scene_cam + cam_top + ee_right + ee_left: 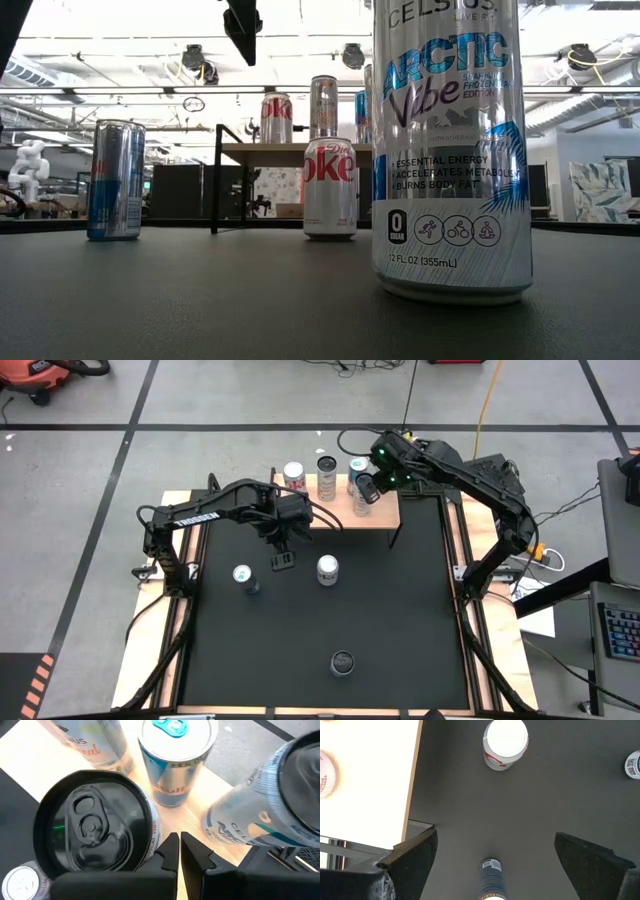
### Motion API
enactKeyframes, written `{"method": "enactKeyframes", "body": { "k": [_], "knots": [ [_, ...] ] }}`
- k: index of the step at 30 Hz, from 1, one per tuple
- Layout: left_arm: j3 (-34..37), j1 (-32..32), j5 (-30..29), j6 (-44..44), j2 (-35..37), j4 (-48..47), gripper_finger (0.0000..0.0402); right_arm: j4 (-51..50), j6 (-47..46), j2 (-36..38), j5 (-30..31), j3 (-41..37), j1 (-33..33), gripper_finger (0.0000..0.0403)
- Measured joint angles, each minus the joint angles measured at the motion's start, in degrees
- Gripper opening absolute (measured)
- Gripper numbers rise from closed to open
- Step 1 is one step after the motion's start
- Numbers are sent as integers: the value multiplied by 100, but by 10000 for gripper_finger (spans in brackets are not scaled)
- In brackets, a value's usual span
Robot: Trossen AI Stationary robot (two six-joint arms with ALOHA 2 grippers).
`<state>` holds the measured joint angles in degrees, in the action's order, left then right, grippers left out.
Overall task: Place canned beverage on shelf
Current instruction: Put the white and yellow soda can aligned with the other white and yellow soda can on the shelf
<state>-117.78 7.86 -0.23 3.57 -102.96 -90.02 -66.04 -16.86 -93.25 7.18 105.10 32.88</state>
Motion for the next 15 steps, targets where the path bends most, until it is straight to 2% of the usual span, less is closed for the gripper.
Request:
{"method": "enactKeyframes", "body": {
  "k": [9, 15],
  "knots": [
    [0, 0, 0, 0, 0, 0, 398, 79, -4, -11, -37, 0, -13, 0],
    [0, 0, 0, 0, 0, 1, 398, 251, -28, -153, -277, 1, -155, 0]
  ]
}}
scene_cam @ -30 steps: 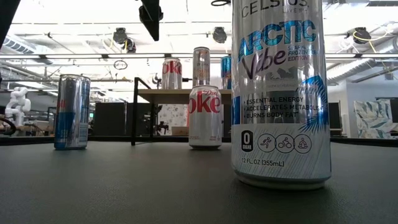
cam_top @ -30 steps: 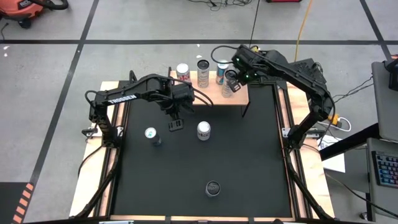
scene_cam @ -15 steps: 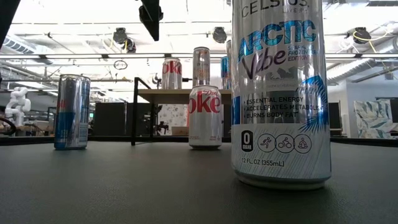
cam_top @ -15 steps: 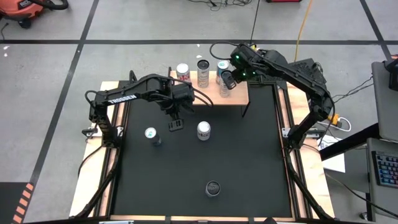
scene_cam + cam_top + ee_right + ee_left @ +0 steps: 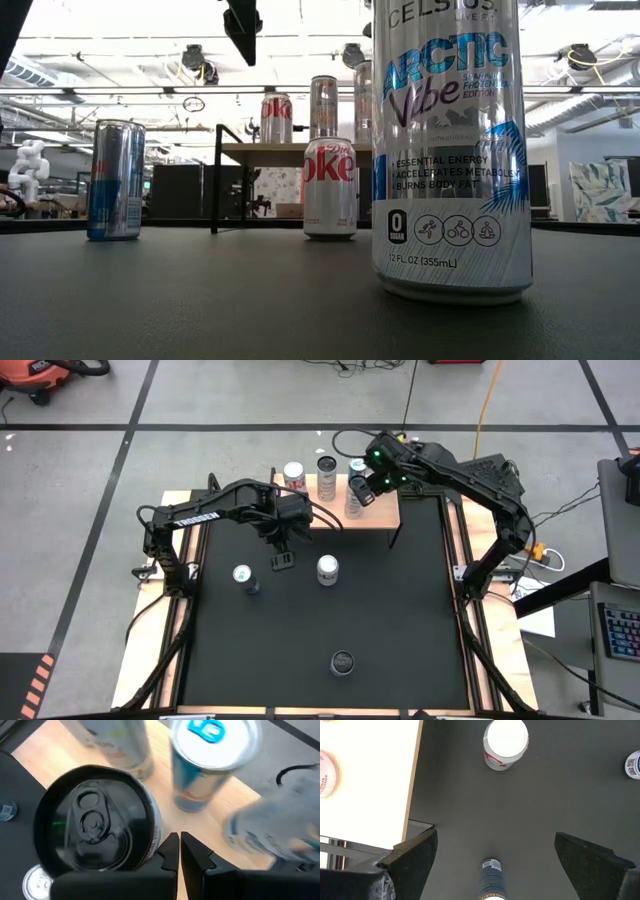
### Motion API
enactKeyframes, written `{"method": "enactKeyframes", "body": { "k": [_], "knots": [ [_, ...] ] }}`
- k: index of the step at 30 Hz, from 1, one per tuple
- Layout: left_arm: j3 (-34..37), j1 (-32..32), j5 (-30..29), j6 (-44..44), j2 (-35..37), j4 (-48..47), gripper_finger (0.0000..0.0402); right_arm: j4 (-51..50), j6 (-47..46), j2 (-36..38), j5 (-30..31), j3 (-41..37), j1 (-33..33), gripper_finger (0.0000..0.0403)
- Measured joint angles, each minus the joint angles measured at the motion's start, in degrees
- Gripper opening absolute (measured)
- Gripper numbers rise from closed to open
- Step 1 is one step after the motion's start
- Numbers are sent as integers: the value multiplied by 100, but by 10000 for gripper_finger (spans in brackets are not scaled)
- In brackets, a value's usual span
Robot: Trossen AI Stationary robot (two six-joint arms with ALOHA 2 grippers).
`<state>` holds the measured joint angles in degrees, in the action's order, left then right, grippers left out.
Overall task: Place canned beverage on shelf
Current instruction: Put the white and yellow soda can aligned with the other white and yellow soda can on the shelf
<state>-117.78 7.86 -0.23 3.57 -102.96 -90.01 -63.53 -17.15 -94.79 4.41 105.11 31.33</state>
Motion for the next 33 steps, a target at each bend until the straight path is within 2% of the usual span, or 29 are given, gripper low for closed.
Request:
{"method": "enactKeyframes", "body": {
  "k": [9, 33],
  "knots": [
    [0, 0, 0, 0, 0, -1, 398, 458, 25, -251, -6, 1, -70, 0],
    [0, 0, 0, -92, 0, -1, 398, 1099, -149, -352, -25, 1, -183, 0]
  ]
}}
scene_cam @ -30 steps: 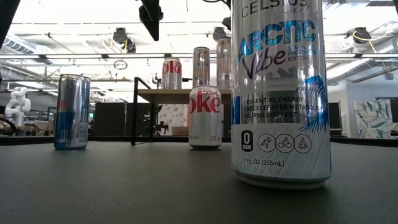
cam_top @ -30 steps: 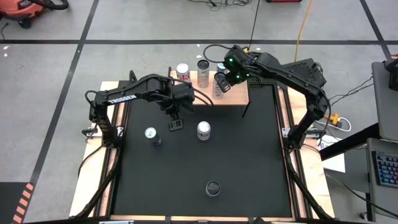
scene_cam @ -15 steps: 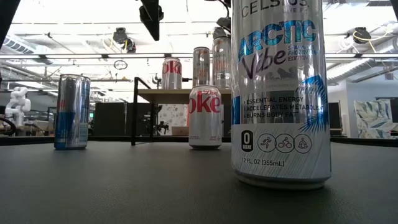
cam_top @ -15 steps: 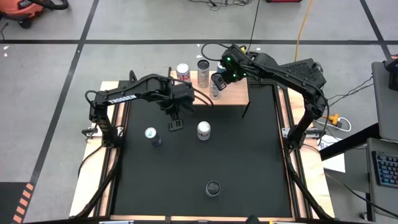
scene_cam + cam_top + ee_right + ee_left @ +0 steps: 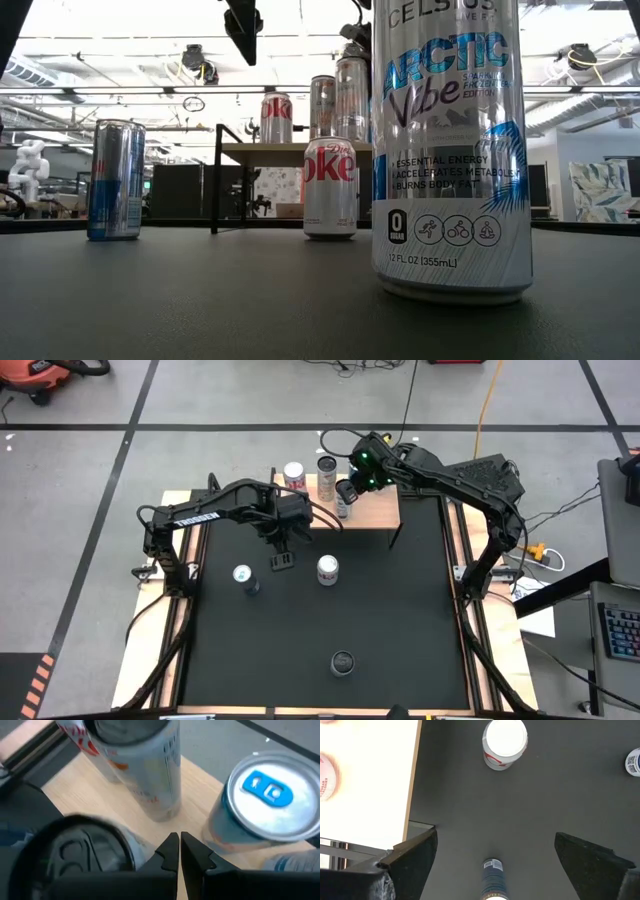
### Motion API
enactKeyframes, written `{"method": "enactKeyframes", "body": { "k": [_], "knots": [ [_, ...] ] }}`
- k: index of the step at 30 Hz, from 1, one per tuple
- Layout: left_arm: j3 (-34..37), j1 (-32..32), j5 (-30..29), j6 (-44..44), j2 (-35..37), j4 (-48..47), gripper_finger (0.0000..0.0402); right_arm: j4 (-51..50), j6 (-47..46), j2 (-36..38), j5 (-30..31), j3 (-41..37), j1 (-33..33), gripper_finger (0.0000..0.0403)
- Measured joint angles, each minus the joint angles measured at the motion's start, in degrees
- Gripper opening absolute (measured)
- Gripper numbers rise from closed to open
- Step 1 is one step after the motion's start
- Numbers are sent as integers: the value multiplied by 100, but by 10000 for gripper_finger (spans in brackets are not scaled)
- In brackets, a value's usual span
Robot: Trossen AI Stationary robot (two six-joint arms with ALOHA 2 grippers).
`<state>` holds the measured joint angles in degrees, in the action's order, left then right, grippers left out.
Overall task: Place canned beverage on shelf
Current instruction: Put the white and yellow soda can aligned with the other white and yellow soda can on the shelf
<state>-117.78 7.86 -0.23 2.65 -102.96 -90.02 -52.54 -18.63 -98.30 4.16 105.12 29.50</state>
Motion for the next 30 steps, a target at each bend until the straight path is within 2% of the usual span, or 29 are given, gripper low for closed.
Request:
{"method": "enactKeyframes", "body": {
  "k": [9, 18, 26, 30],
  "knots": [
    [0, 0, 0, -3, 1, 1, 398, -126, 170, 74, 11, 0, 45, 0],
    [0, 0, 0, -4, 0, 1, 398, -984, 149, 415, 18, 0, 155, 0],
    [0, 0, 0, -4, 1, 0, 398, -1114, 134, 427, -426, 0, 59, 0],
    [0, 0, -1, -6, 0, 0, 398, -1114, 136, 427, -428, 0, -6, 0]
  ]
}}
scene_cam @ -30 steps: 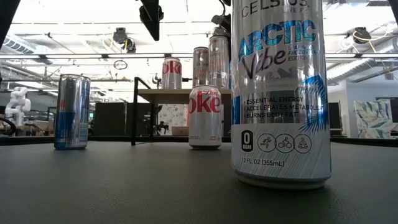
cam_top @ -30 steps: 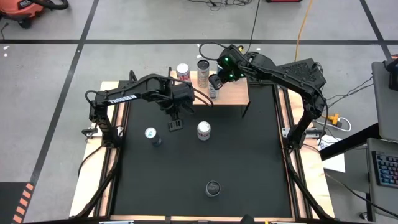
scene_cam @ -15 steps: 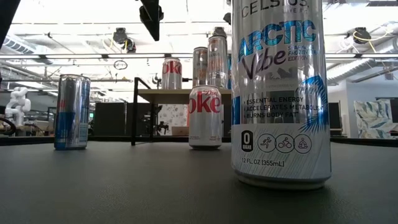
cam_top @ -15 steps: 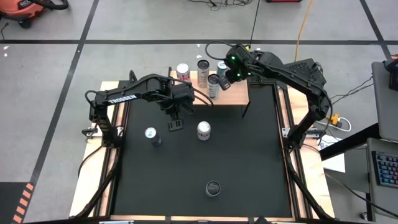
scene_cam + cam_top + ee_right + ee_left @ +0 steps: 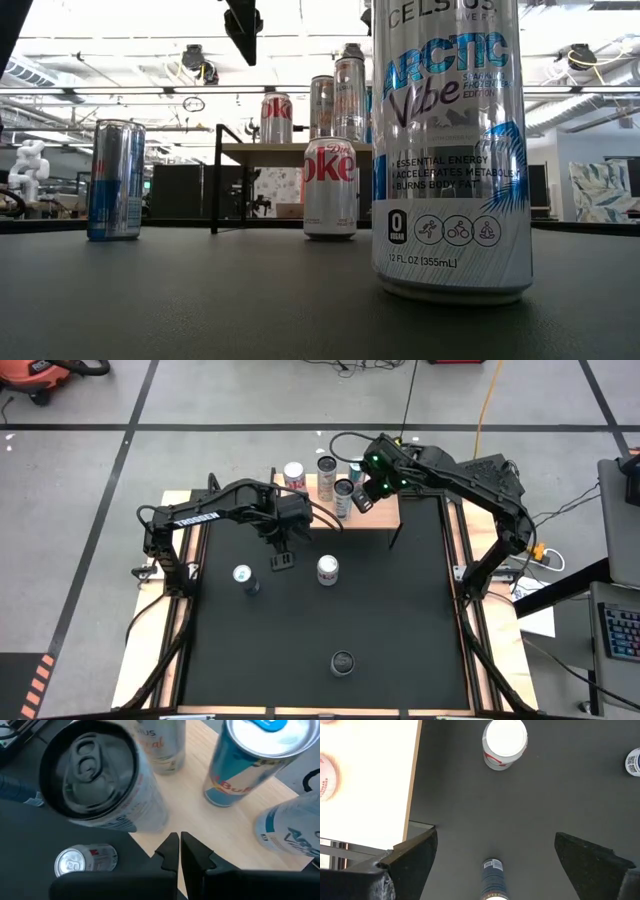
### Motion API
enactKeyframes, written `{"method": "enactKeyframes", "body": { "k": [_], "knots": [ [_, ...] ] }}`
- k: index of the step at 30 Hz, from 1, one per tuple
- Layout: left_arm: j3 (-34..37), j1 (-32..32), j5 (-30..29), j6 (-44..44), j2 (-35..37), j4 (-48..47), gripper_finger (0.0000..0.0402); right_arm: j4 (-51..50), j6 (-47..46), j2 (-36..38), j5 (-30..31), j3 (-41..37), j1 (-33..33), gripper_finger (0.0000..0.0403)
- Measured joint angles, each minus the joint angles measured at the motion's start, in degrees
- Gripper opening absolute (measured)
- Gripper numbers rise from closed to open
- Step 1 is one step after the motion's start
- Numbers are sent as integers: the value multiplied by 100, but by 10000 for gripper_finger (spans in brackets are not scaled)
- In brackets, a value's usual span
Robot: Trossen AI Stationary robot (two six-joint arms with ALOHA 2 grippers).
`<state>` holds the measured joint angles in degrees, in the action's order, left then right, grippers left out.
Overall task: Place canned beverage on shelf
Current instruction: Put the white and yellow soda can aligned with the other white and yellow soda can on the shelf
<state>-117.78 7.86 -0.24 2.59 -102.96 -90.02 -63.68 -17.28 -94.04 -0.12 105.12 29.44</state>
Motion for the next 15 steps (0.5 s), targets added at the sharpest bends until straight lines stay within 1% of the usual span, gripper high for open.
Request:
{"method": "enactKeyframes", "body": {
  "k": [15],
  "knots": [
    [0, 0, 0, -4, 0, 0, 398, 513, 77, -319, -16, 0, -29, 0]
  ]
}}
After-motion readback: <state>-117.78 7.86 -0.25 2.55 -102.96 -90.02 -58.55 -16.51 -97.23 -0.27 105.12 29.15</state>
